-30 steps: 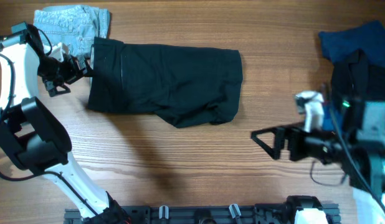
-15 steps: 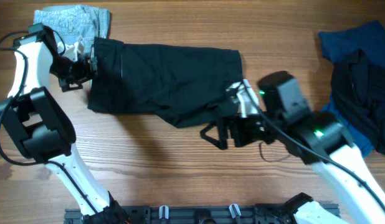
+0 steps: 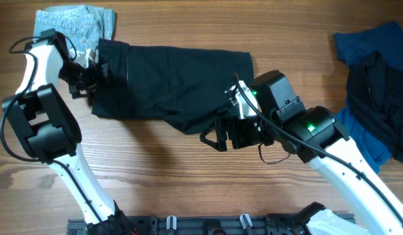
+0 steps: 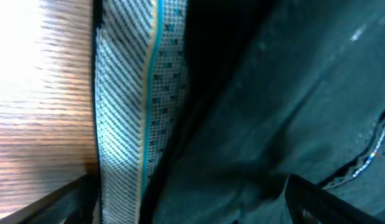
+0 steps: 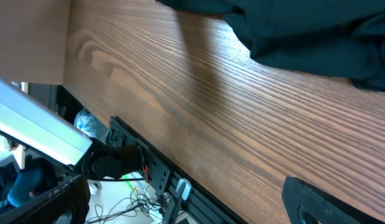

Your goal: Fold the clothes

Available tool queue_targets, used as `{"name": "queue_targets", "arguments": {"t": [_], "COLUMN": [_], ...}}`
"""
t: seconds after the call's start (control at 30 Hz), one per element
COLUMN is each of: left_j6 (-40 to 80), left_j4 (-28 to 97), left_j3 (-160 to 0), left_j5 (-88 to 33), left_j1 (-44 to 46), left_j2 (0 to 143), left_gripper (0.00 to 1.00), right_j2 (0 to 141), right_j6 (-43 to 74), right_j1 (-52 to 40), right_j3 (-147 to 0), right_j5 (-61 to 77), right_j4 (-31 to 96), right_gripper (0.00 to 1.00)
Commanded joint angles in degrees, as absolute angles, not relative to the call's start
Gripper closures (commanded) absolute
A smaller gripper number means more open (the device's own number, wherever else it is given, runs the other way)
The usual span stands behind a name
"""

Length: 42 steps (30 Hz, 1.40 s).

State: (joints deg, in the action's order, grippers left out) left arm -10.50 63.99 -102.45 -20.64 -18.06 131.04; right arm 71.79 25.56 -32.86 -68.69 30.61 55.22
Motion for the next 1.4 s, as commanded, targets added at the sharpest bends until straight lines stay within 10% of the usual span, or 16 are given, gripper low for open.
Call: {"name": "queue_targets", "arguments": {"t": [0.0, 0.07, 0.23, 1.37], "left_j6": [-11.6, -11.6, -11.6, 14.9], "left_j4": [64.2, 64.7, 65.8, 77.2], "left_j3": [-102.1, -102.1, -102.1, -105.8], "left_j5": [-21.2, -21.2, -21.1, -3.4], "left_j1": [-18.1, -18.1, -18.1, -22.5], "left_j2": [132.5, 132.5, 132.5, 109.3], "left_gripper": [0.13, 0.23, 0.96, 0.96], "right_j2": [71.7, 71.7, 71.7, 71.8], "right_j6": [26.1, 26.5, 26.9, 24.1], "right_j1": [-33.2, -33.2, -33.2, -33.2], "right_j3": [-68.6, -68.6, -68.6, -67.9], "right_j5": [31.1, 31.1, 31.0, 26.6], "right_j4": [54.8, 54.8, 54.8, 57.0], "right_gripper": [0.0, 0.01, 0.0, 0.0]}}
